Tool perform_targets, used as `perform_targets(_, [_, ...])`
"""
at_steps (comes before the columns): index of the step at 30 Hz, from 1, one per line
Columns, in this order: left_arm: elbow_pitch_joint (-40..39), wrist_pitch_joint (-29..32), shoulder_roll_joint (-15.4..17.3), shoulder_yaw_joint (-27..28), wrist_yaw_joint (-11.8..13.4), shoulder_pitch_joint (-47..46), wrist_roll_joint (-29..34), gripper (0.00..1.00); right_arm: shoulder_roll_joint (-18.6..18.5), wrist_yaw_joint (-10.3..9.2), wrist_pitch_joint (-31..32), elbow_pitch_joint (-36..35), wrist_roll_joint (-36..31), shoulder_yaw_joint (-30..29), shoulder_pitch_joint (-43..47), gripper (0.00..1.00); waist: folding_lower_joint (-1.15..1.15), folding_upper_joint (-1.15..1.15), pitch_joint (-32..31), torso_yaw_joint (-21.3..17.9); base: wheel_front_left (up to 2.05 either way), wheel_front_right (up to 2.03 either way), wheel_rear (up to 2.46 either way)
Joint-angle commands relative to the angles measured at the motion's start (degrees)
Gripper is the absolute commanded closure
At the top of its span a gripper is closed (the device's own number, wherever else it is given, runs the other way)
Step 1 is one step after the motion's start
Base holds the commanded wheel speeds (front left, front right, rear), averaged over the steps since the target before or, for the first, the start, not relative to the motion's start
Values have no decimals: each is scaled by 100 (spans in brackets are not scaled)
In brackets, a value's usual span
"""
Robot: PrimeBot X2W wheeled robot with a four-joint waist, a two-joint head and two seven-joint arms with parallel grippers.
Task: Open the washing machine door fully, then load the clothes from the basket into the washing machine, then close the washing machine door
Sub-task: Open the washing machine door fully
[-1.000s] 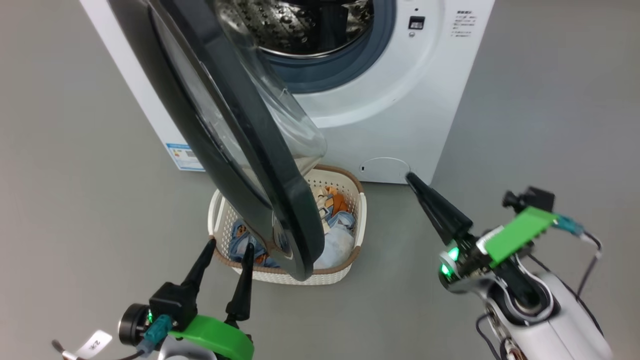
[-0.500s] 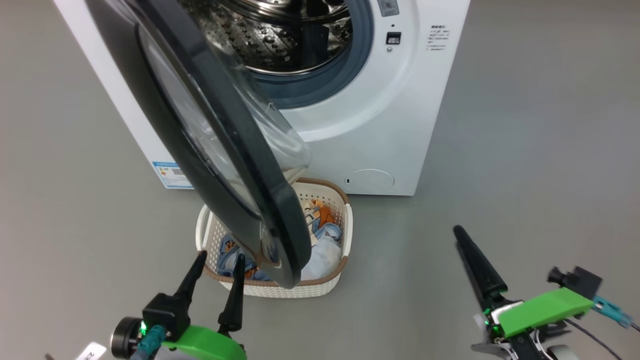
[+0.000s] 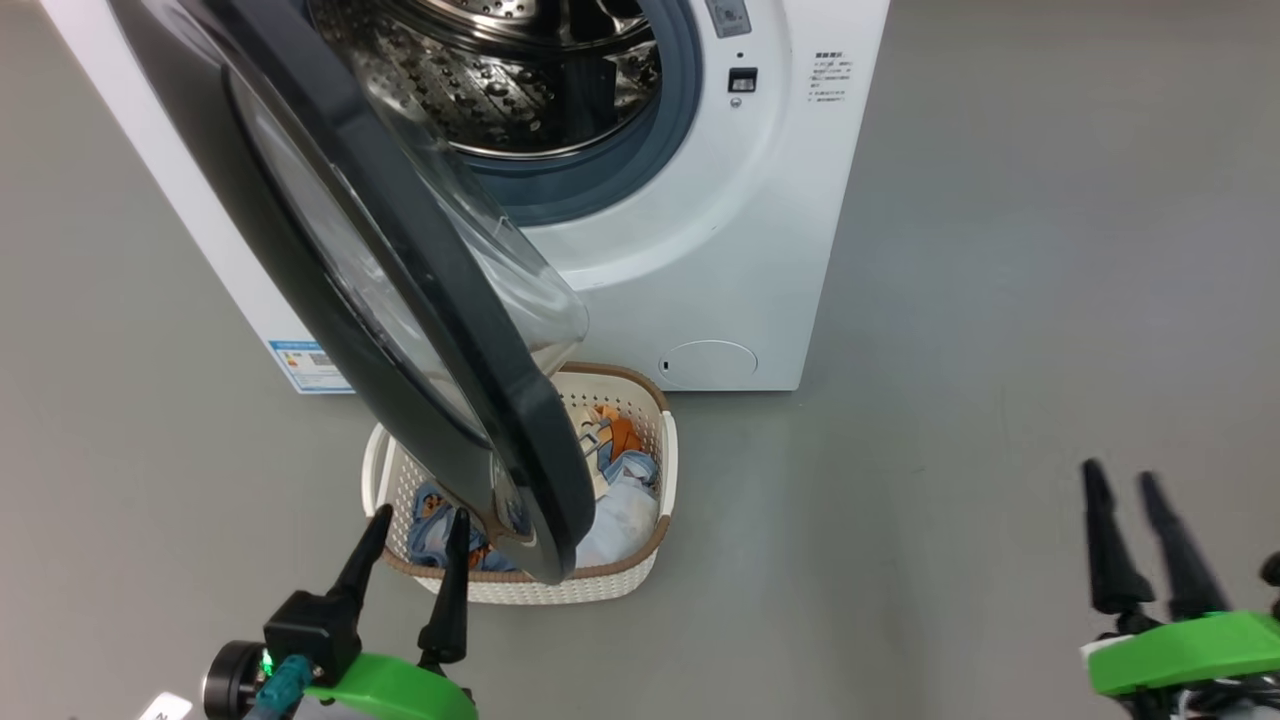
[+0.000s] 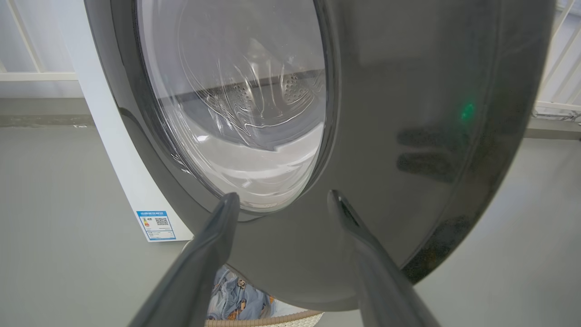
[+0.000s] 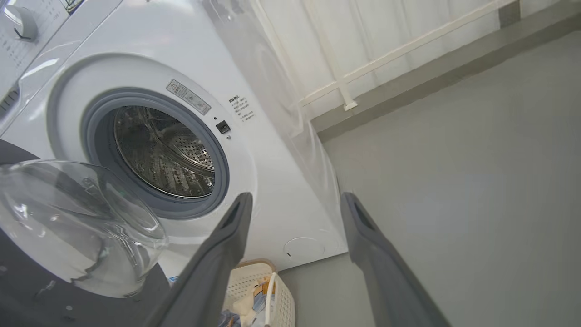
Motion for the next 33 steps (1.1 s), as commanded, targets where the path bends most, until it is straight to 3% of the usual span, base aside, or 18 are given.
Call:
perform_targets(1, [-160, -54, 88, 200, -8, -54, 9, 0, 15, 9, -64, -219, -326, -27, 63, 0, 0, 0, 9, -9, 0, 0, 0])
perform_targets(6, [-158, -54, 88, 205, -12, -38, 17, 0, 454, 9, -66, -772, -2136, -671, 236, 0, 0, 0, 10, -7, 0, 0, 0])
perform_targets(11, [-158, -54, 88, 208, 4, -14, 7, 0, 673, 9, -67, -1048, -3161, -726, 403, 0, 0, 0, -11, 3, 0, 0, 0])
perform_targets(33, [-110, -54, 88, 209, 51, 153, -24, 0, 891, 9, -67, -723, -3676, -450, 728, 0, 0, 0, -288, 43, 0, 0, 0])
